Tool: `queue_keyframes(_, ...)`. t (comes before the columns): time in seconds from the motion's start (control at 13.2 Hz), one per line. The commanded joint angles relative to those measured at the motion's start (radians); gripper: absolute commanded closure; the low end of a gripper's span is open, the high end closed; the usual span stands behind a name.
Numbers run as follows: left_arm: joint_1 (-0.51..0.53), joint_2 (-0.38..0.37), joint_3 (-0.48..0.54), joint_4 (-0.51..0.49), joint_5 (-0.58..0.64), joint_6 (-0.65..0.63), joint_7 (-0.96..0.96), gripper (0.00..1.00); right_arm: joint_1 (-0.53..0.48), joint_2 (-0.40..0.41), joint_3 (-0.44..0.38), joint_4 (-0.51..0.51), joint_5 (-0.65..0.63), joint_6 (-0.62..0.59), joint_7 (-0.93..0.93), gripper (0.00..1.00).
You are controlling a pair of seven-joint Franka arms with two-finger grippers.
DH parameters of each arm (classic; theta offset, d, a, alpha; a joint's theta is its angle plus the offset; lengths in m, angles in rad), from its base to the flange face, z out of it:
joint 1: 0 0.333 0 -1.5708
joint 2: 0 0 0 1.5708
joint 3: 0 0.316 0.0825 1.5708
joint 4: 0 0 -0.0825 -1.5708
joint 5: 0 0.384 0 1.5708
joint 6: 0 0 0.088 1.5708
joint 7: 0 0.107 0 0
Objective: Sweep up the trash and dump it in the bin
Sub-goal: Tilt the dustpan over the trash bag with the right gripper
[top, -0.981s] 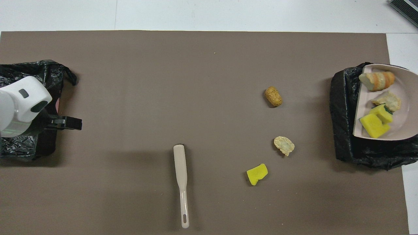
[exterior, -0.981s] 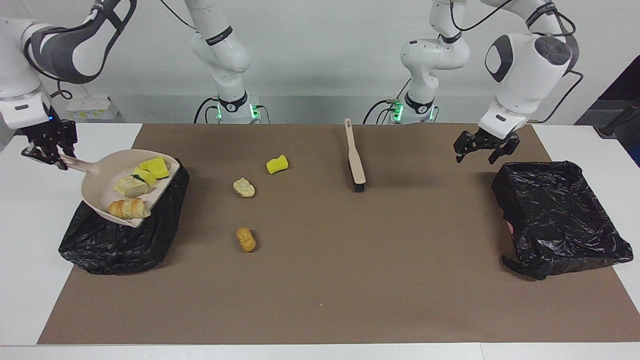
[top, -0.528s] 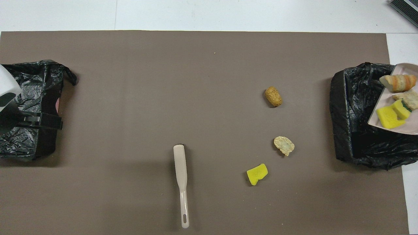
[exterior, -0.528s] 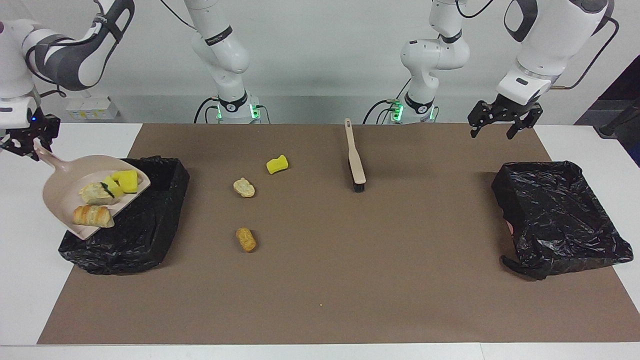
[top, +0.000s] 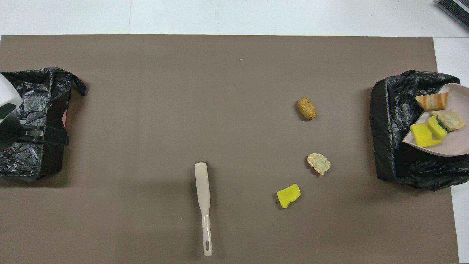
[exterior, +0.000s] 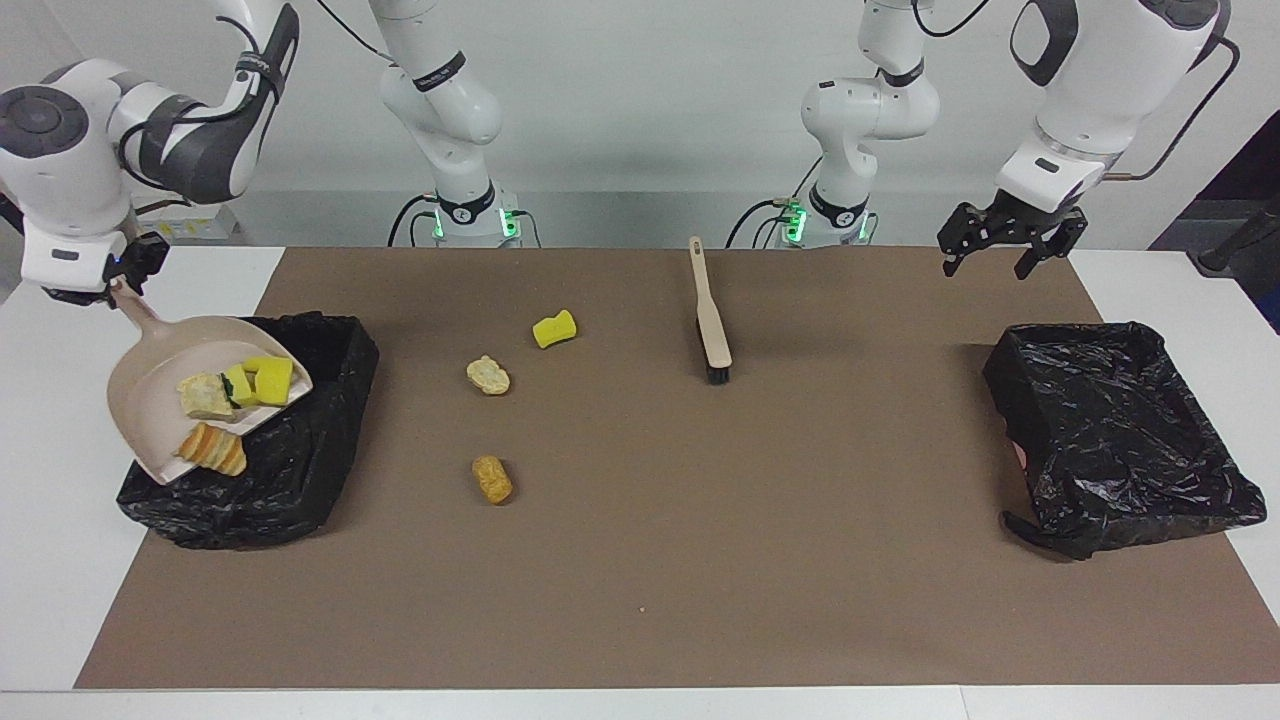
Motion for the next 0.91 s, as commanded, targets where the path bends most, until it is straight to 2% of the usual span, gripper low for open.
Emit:
queue_keyframes(0.0,0.019,0.005,-0.011,0.016,0.016,-0.021,0.002,0.0,0.056,-0.009,0.003,0.001,-0.081,-0.062,0.076,1.0)
queue_keyframes(0.15,0.02,0.005,-0.011,0.016,0.014,-0.021,0.002,0.0,0.097,-0.001,0.003,0.019,-0.151,-0.102,0.085,1.0)
queue_keyframes(0.53,0.02,0.005,-0.011,0.016,0.016,-0.021,0.002,0.0,0.103,0.032,0.006,0.083,-0.214,-0.162,0.105,1.0)
queue_keyframes(0.83,0.019,0.005,-0.012,0.016,0.014,-0.026,0.005,0.0,0.174,0.086,0.004,0.186,-0.274,-0.332,0.114,1.0)
